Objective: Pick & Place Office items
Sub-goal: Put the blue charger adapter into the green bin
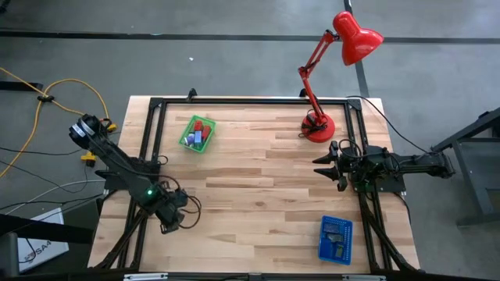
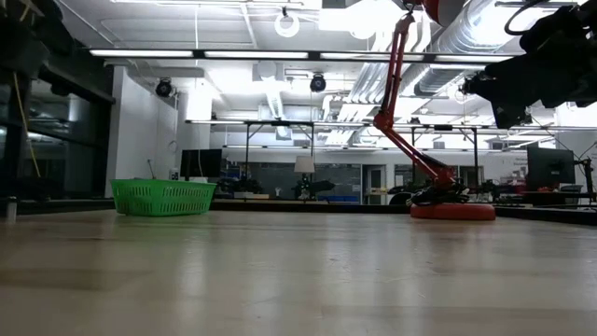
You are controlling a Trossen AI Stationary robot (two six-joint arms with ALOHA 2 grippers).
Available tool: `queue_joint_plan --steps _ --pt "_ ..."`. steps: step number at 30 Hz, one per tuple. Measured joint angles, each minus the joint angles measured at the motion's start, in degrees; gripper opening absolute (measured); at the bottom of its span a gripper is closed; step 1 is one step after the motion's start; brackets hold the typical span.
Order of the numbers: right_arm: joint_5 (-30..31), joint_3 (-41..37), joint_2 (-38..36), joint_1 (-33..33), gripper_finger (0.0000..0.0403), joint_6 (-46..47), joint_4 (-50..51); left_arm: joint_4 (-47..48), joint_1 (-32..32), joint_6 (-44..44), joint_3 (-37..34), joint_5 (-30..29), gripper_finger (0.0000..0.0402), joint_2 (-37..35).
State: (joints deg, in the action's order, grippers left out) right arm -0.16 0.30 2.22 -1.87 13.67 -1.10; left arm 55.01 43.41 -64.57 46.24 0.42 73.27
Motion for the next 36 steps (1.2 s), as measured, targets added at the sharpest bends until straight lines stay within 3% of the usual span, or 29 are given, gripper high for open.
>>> queue_joint_plan --steps 14,36 --pt "0.0 0.0 0.0 0.0 0.0146 0.0 0.0 -2.6 3.1 0.2 0.0 -0.5 0.0281 3.3" --pt "0.0 0.0 0.0 0.0 0.0146 0.0 0.0 -4.6 4.4 -1.9 -1.6 -2.2 0.0285 9.3"
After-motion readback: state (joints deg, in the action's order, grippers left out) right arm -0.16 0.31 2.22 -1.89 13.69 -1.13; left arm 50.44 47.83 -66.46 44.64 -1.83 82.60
